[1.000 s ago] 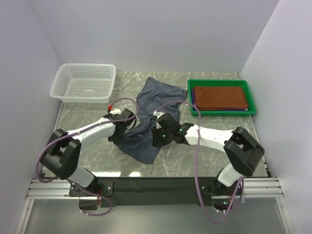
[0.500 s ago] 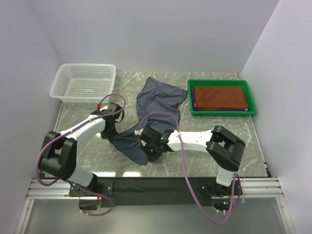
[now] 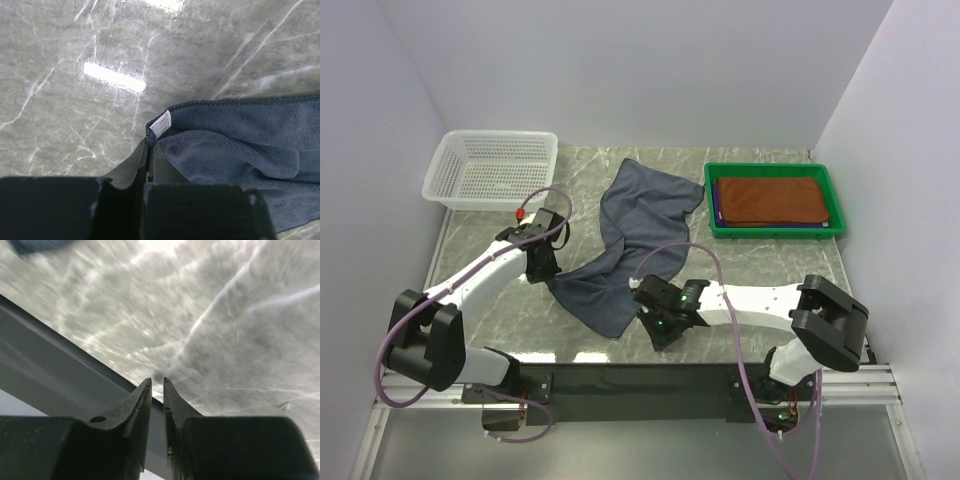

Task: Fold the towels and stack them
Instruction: Flatten out the crumpled towel

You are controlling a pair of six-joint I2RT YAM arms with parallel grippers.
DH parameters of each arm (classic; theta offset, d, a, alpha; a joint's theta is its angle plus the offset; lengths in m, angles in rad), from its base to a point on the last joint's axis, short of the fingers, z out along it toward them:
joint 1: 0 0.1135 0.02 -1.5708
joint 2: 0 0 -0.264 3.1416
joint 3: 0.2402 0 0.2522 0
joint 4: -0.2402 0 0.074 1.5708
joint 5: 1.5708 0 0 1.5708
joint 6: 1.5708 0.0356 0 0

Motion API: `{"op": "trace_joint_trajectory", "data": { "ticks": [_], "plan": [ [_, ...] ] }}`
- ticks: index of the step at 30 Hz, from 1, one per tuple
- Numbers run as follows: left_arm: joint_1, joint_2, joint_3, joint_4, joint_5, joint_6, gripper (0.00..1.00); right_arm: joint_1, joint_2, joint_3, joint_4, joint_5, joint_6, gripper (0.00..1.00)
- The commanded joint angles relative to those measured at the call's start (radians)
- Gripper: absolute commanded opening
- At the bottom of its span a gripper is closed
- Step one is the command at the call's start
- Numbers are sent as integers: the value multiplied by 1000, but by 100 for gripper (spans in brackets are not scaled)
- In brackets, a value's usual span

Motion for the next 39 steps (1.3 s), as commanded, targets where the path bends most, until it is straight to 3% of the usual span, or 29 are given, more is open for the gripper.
{"op": "trace_joint_trajectory", "data": {
  "ticks": [1, 10, 24, 27, 33, 39],
  "plan": [
    [5, -24, 6, 21, 24, 16, 2, 19, -4, 102, 74, 57, -2, 25],
    [13, -53, 4, 29, 8, 19, 2, 33, 250, 405, 66, 98, -86, 32],
    [19, -51, -5, 52, 10, 18, 2, 87, 477, 549, -99, 124, -123, 32],
    [19, -53, -8, 48, 7, 8, 2, 93, 479, 530, -141, 110, -103, 31],
    [21, -85, -45, 45, 41, -12, 3, 97, 352, 316, -190, 14, -63, 31],
    [19, -188, -111, 54, 183, -36, 7, 100, 185, 92, -208, -29, 18, 34]
  ]
}}
